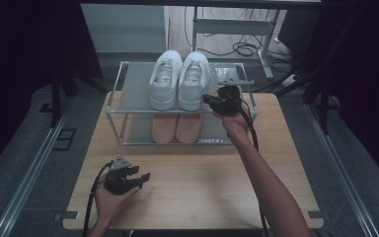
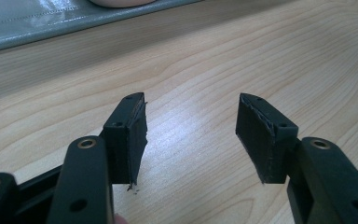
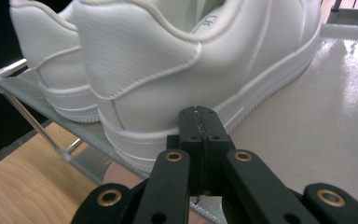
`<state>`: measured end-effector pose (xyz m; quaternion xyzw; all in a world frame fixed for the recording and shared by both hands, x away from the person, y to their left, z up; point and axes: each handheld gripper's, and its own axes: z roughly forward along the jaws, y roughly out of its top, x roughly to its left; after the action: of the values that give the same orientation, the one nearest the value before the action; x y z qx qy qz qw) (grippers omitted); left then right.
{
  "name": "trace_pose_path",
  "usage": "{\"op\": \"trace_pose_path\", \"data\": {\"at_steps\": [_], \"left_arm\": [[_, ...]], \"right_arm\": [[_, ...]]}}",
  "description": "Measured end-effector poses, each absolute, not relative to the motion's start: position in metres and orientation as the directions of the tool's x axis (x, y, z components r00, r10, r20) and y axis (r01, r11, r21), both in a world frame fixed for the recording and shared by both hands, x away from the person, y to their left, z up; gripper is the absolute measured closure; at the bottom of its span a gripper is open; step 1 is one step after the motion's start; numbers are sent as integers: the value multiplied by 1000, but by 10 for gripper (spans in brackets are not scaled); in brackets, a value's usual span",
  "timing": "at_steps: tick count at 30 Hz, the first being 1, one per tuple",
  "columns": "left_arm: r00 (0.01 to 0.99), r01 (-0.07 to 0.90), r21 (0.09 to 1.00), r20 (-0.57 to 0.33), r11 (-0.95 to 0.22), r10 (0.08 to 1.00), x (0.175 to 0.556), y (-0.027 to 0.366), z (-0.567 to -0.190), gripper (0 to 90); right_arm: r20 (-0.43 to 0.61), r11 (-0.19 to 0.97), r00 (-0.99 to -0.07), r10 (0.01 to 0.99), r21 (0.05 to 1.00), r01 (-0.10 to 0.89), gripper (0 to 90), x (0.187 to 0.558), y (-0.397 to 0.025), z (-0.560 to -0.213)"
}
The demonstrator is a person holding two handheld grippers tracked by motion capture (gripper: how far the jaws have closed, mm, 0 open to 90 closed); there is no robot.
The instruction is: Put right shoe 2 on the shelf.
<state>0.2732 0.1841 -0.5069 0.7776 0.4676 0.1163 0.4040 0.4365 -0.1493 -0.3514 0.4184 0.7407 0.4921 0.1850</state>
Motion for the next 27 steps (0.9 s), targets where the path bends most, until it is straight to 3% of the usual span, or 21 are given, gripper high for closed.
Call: {"op": "trace_pose_path", "data": {"at_steps": [14, 22, 27], "left_arm": [[534, 634, 737, -197, -235, 822, 274, 181, -505, 437], [543, 626, 742, -192, -241, 817, 271, 182, -505, 437], [543, 626, 743, -195, -238, 817, 270, 184, -505, 437]], "right_arm": [[122, 172, -613, 781, 900, 399, 880, 421, -168, -348], [126, 172, -644, 755, 909, 379, 698, 401, -187, -355], [130, 169, -657, 743, 913, 371, 663, 386, -200, -363]]}}
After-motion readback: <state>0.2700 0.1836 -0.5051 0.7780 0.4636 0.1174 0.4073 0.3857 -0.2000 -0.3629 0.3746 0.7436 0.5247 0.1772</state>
